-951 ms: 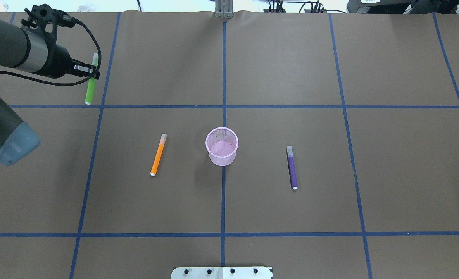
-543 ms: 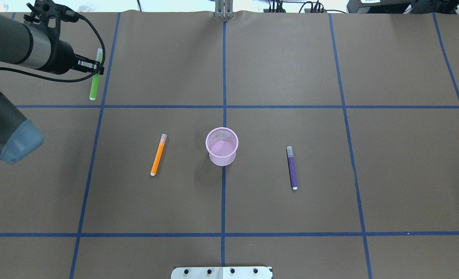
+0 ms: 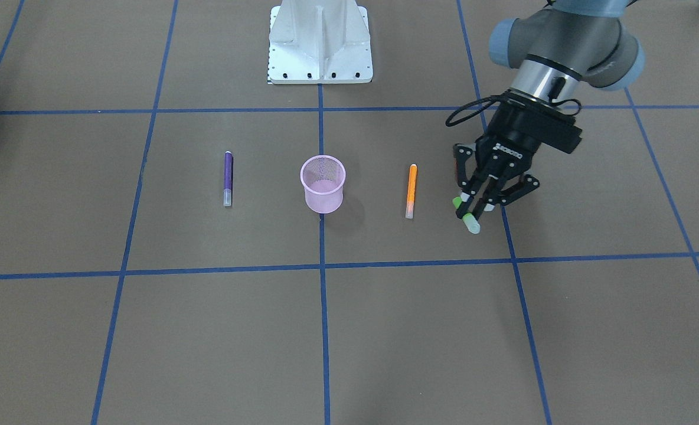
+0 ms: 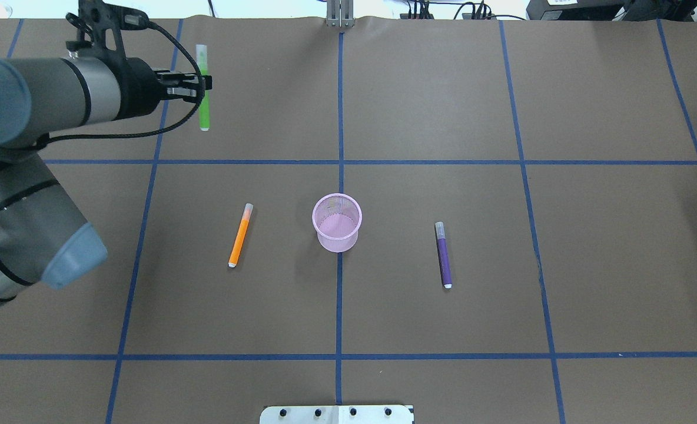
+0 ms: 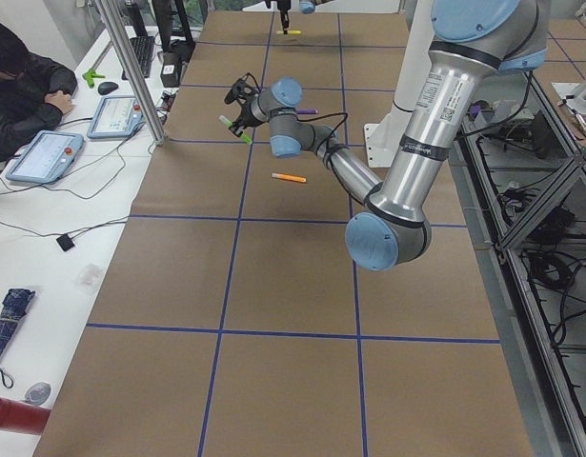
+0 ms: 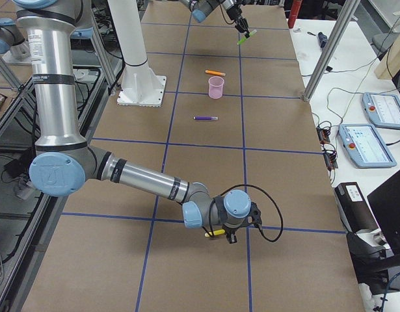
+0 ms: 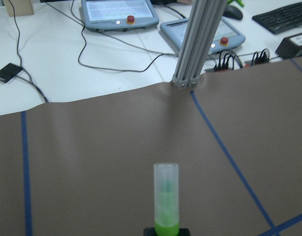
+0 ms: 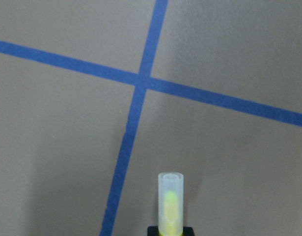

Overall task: Collect pens into pen holder
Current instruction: 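Carry the green highlighter with the left gripper over the lavender cup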

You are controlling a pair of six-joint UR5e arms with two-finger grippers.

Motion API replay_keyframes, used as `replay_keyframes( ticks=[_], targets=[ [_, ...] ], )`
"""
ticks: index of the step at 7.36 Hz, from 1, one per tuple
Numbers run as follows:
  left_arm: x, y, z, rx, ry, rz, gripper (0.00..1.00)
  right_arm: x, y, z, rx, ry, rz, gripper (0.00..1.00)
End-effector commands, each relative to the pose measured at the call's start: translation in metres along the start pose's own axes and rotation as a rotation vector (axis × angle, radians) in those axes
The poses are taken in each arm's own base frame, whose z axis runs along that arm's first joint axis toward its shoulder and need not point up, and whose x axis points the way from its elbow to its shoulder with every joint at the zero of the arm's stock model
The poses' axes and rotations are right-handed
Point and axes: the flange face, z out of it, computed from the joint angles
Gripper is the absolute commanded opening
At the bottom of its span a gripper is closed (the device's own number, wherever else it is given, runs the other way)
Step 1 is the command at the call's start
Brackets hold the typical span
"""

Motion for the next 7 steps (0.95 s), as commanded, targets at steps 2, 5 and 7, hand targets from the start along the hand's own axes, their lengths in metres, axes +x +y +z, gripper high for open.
replay_keyframes(
  ticks=[2,5,7],
  targets=[
    [0.070,0.068,0.005,0.143,0.170,-0.053,0.00,-0.024,-0.043,-0.030,0.068,-0.001,0.010,0.00],
    [0.094,0.106,0.029,0.183,0.335,-0.093,0.00,-0.048,-0.063,-0.051,0.108,-0.035,0.049,0.00],
    [0.128,0.125,0.043,0.199,0.365,-0.118,0.00,-0.057,-0.069,-0.059,0.125,-0.039,0.032,0.00]
  ],
)
